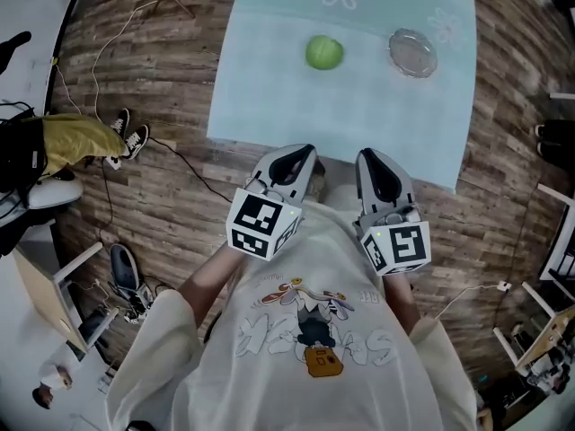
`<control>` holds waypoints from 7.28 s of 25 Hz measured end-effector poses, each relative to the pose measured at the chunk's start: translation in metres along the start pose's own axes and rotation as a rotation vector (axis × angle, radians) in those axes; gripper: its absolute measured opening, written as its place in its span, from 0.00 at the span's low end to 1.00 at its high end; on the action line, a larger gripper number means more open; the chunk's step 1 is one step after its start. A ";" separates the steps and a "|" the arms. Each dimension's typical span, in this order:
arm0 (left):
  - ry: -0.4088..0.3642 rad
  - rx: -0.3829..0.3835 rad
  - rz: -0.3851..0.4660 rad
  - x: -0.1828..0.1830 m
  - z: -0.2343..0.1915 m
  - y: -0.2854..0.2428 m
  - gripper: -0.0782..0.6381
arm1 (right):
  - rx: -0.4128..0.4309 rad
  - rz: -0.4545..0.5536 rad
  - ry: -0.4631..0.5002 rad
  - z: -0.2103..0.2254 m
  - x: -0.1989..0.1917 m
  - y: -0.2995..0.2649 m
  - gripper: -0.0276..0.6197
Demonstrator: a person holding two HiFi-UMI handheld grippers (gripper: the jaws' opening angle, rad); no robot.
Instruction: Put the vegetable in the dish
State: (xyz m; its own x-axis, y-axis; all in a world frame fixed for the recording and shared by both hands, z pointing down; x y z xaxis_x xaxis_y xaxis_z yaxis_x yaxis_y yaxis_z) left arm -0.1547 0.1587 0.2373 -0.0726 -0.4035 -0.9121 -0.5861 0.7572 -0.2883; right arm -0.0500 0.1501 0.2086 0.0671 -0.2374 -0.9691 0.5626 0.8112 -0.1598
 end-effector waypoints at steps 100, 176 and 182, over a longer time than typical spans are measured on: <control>-0.094 0.239 -0.190 -0.119 -0.189 -0.303 0.87 | -0.038 -0.256 -0.141 0.165 -0.109 -0.130 0.10; -0.286 -0.152 -0.116 -0.059 0.003 -0.451 0.87 | -0.368 -0.141 -0.151 0.313 -0.068 -0.050 0.10; -0.283 -0.150 -0.146 -0.072 0.008 -0.469 0.87 | -0.377 -0.148 -0.168 0.332 -0.074 -0.048 0.10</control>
State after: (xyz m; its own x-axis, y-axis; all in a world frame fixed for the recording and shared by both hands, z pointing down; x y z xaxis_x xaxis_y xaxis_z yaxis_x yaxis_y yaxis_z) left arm 0.1316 -0.1634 0.4358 0.2346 -0.3280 -0.9151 -0.6875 0.6095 -0.3947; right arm 0.1917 -0.0494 0.3503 0.1590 -0.4244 -0.8914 0.2383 0.8927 -0.3825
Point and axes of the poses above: the fingertips, and each gripper's own axes: y backward along the fingers, z to its right, x out of its top, the point moved 2 cm from there along y, backward along the fingers, and after that the axes turned 12 degrees about z, right-handed, at the moved point
